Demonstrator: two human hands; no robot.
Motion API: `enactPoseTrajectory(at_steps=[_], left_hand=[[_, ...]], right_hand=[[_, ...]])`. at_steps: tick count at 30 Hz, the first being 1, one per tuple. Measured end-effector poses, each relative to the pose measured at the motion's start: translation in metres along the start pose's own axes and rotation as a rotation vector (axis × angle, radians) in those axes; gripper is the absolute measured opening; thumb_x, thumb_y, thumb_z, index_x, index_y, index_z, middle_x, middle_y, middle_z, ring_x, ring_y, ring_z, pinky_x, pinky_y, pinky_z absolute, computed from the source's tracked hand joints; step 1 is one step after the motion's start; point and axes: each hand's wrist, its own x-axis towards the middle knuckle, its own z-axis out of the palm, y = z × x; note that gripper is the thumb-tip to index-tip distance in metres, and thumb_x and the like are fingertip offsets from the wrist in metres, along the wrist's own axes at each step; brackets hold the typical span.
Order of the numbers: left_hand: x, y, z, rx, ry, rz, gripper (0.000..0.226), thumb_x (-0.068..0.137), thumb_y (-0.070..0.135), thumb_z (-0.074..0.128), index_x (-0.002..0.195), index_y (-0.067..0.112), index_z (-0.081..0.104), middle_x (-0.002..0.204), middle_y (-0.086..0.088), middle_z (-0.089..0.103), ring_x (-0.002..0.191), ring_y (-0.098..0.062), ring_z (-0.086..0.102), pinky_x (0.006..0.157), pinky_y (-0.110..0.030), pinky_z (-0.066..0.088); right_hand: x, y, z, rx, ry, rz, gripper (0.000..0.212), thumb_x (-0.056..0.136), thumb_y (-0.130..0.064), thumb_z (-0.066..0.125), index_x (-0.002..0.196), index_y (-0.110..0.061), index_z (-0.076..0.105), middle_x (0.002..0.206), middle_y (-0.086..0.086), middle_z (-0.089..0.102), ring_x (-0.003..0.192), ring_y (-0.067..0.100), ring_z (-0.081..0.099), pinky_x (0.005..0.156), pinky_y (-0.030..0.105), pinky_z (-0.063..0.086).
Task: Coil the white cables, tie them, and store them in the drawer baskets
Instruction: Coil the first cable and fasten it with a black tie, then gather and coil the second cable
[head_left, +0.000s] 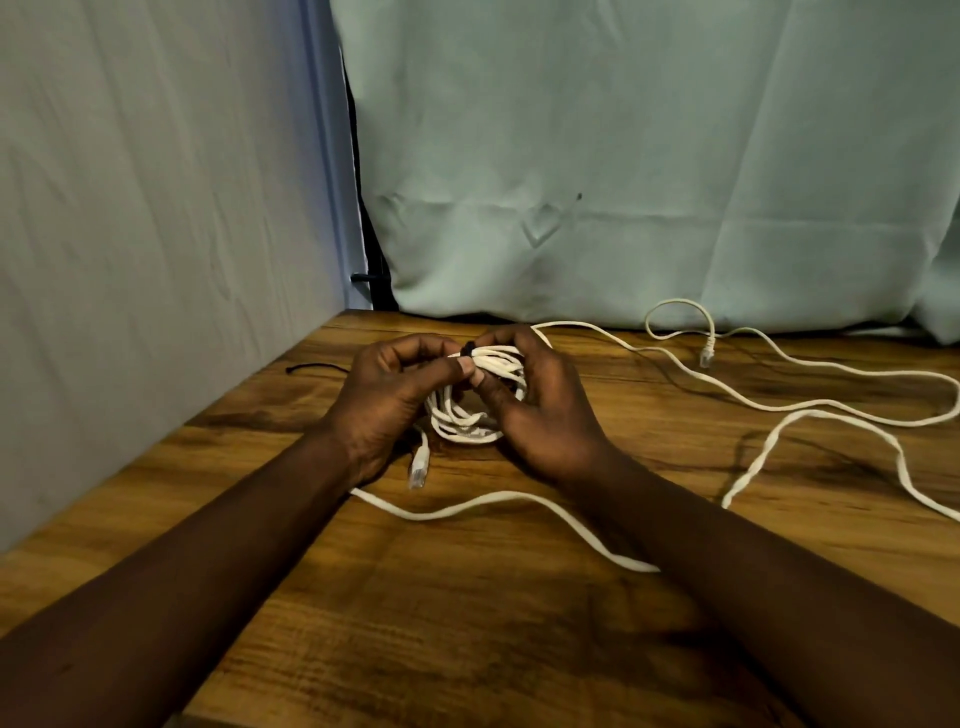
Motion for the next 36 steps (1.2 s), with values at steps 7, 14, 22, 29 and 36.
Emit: enactPoseTrajectory(at_steps=[7, 14, 22, 29, 36], left_hand=[[0.004, 0.017, -0.003, 0.131, 0.251, 0.139, 0.018, 0.082, 0.013, 0.084, 0.095, 0.003, 0.079, 0.089, -0.015, 0.079, 0.078, -0.026, 0.074, 0.075, -0.037, 0.062], [0.081, 0.029, -0.016, 0.150, 0.463, -0.152, 0.028, 0.073, 0.018, 0.090, 0.092, 0.001, 0.078, 0.087, -0.019, 0.078, 0.077, -0.030, 0.076, 0.081, -0.048, 0.064], [0.105, -0.008, -0.005, 0.794, 0.439, -0.251, 0.019, 0.078, 0.023, 0.074, 0.073, 0.006, 0.078, 0.062, -0.010, 0.074, 0.063, -0.029, 0.075, 0.064, -0.038, 0.064], [0.096, 0.014, -0.005, 0.801, 0.422, -0.162, 0.030, 0.084, 0.039, 0.077, 0.095, 0.010, 0.076, 0.087, -0.011, 0.076, 0.082, -0.027, 0.073, 0.079, -0.040, 0.061], [0.015, 0.056, -0.017, 1.313, -0.021, -0.086, 0.009, 0.088, 0.035, 0.075, 0.090, 0.026, 0.076, 0.097, 0.006, 0.074, 0.093, -0.012, 0.068, 0.085, -0.033, 0.056]], right_hand=[[0.005, 0.003, 0.003, 0.274, 0.087, 0.158, 0.043, 0.083, -0.059, 0.069, 0.121, -0.041, 0.057, 0.109, 0.001, 0.069, 0.101, 0.023, 0.070, 0.087, 0.050, 0.060], [0.010, 0.011, -0.004, 0.275, 0.123, 0.296, 0.017, 0.104, -0.046, 0.051, 0.112, -0.031, 0.056, 0.090, 0.001, 0.067, 0.076, 0.018, 0.064, 0.057, 0.029, 0.042], [0.014, 0.018, -0.001, 0.217, 0.128, 0.331, 0.029, 0.102, -0.054, 0.049, 0.099, -0.029, 0.063, 0.095, -0.003, 0.069, 0.093, 0.022, 0.068, 0.082, 0.044, 0.053], [0.012, 0.016, -0.003, 0.202, 0.127, 0.365, 0.031, 0.104, -0.048, 0.051, 0.088, -0.025, 0.064, 0.085, 0.001, 0.069, 0.075, 0.021, 0.064, 0.069, 0.037, 0.044], [0.004, -0.005, -0.003, -0.044, -0.007, 0.262, 0.020, 0.102, -0.035, 0.058, 0.093, -0.021, 0.069, 0.088, -0.002, 0.069, 0.084, 0.017, 0.063, 0.073, 0.031, 0.044]])
